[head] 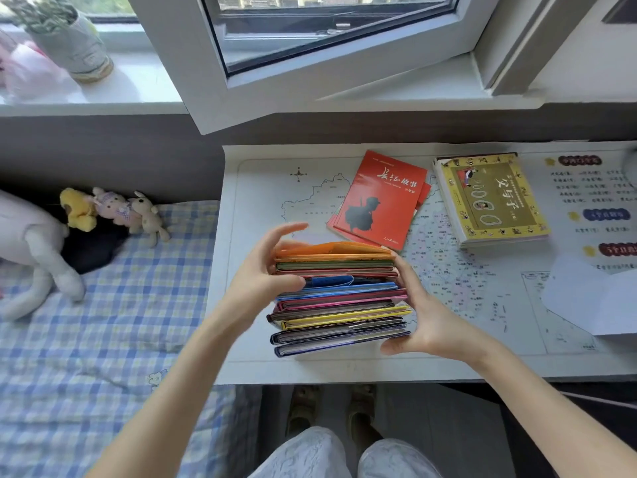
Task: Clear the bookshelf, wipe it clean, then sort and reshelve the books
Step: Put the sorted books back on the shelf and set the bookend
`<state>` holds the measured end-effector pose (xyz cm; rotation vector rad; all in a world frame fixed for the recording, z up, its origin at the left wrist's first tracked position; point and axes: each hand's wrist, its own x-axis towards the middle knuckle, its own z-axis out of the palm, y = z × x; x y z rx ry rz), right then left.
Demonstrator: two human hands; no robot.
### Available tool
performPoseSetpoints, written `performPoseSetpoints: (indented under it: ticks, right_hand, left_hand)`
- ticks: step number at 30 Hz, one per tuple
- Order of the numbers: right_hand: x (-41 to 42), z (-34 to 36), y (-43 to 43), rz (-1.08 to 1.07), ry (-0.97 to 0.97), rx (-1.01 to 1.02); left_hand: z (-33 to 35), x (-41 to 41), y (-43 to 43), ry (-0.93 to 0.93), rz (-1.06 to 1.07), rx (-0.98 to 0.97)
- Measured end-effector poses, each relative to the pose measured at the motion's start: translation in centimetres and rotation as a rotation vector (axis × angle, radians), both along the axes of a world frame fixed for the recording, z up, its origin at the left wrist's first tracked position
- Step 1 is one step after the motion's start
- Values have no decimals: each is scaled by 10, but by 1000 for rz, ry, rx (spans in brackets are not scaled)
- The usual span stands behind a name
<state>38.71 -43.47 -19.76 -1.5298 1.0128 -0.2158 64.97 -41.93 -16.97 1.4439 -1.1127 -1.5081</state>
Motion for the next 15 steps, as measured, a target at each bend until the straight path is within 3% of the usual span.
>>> performPoseSetpoints:
  ticks: [6, 9, 15]
  right_hand:
    - [3, 2, 5, -42, 4, -6]
    - [2, 3, 11, -69, 4, -22]
    - [0, 13, 27, -146, 86, -178]
  left_hand:
    - [29, -2, -36, -539, -524, -45]
    - [26, -8, -36, -740, -559, -138]
    - [18, -9, -30, -820, -515, -204]
